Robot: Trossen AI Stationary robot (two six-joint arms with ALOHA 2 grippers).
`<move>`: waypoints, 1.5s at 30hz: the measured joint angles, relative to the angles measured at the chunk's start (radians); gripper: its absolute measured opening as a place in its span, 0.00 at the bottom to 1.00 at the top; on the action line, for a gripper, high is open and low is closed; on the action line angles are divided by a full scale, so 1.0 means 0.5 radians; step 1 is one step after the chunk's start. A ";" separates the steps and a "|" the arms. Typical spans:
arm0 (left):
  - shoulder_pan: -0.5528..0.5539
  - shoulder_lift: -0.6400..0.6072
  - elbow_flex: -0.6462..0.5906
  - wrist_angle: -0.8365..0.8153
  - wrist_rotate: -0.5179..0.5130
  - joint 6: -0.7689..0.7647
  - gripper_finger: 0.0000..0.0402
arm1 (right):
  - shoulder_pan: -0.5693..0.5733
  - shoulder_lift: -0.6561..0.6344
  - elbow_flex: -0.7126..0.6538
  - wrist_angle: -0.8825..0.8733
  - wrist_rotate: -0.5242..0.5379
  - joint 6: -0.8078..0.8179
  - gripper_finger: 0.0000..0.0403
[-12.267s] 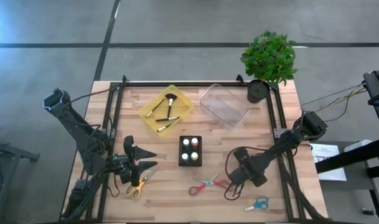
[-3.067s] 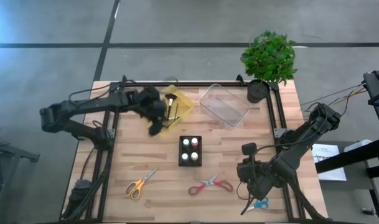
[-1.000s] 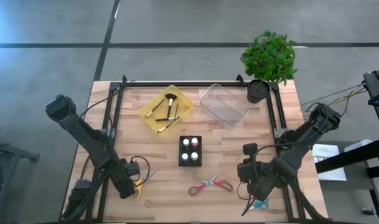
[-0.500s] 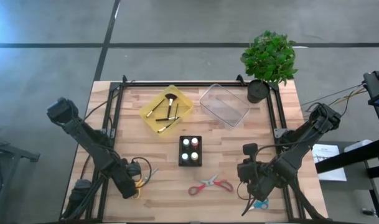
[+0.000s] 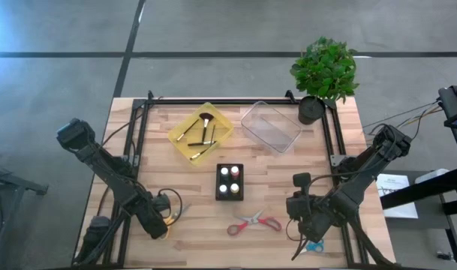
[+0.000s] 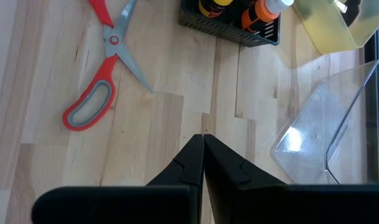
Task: Pick & Place Paint Supplies
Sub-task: Put the yellow scissors into the transparent bin
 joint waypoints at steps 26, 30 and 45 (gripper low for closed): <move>0.000 -0.040 0.166 0.009 -0.573 0.334 0.01 | 0.000 0.000 0.000 0.016 -0.003 0.014 0.02; 0.000 -0.042 0.166 0.014 -0.501 0.357 0.00 | 0.000 0.000 0.000 0.048 -0.006 0.014 0.02; 0.000 0.013 0.169 0.627 -0.290 0.571 0.24 | 0.001 0.000 0.000 0.096 -0.020 0.013 0.02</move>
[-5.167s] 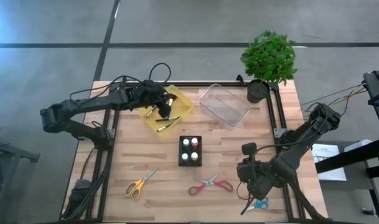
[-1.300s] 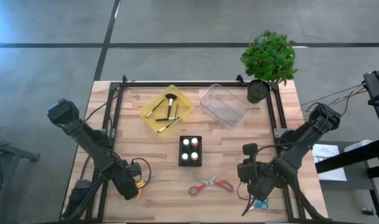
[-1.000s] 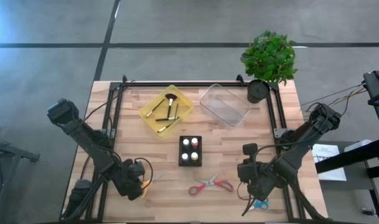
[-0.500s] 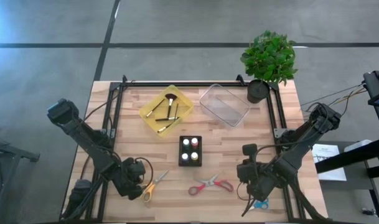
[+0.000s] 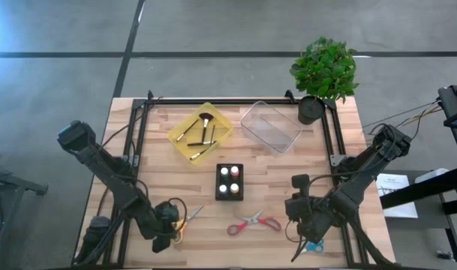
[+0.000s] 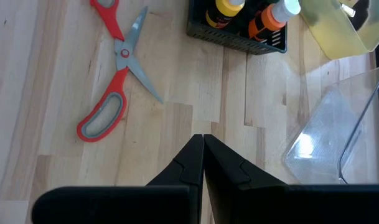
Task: Pick & Place Paint Supplies
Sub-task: Put the yellow scissors into the transparent bin
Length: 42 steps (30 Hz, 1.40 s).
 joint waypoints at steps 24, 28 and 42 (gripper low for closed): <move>-0.002 0.480 0.323 -0.099 0.188 0.299 0.28 | 0.026 0.000 0.001 0.008 0.007 0.000 0.02; 0.000 0.478 0.403 -0.279 0.119 0.299 0.28 | 0.026 0.000 0.001 0.010 0.007 0.000 0.02; 0.000 0.617 0.450 -0.282 0.108 0.161 0.28 | 0.030 0.000 0.001 0.012 0.007 0.000 0.02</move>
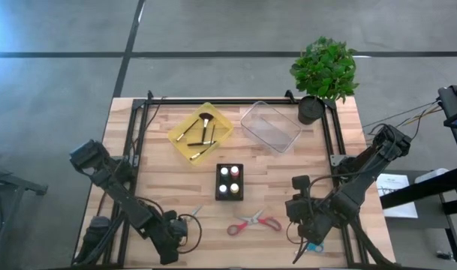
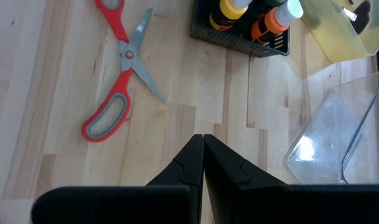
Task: Pick & Place Paint Supplies
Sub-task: Put the yellow scissors into the transparent bin
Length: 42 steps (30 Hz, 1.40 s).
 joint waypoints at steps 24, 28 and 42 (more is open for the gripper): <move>-0.012 0.049 0.118 -0.106 -0.123 -0.087 0.03 | 0.020 0.000 0.000 0.018 -0.001 0.006 0.02; -0.036 -0.101 0.118 -0.036 -0.321 0.005 0.00 | 0.035 0.000 0.000 0.056 -0.001 0.004 0.02; -0.115 -0.247 0.078 -0.016 -0.482 0.033 0.02 | 0.072 0.001 -0.006 0.272 0.022 -0.112 0.02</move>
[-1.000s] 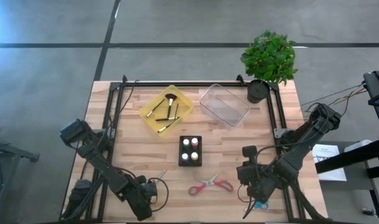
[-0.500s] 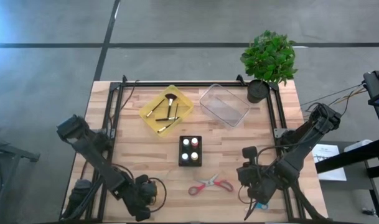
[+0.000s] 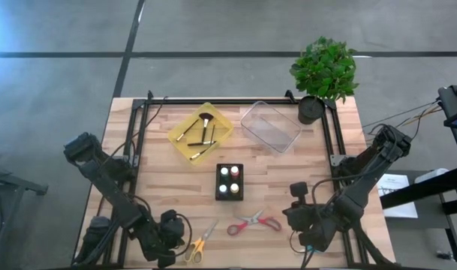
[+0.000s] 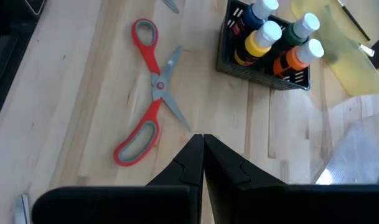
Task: Pick & Place Paint Supplies
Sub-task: Put the yellow scissors into the transparent bin
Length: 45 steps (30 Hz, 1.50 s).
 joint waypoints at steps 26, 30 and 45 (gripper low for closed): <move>-0.022 0.467 0.230 0.185 0.033 0.426 0.26 | 0.002 0.000 -0.010 0.037 0.000 -0.006 0.02; -0.014 0.508 0.219 0.183 0.051 0.420 0.26 | 0.002 0.000 -0.010 0.038 0.000 -0.007 0.02; 0.028 0.506 0.219 -0.323 0.020 0.134 0.26 | 0.003 0.000 -0.010 0.041 -0.002 -0.008 0.02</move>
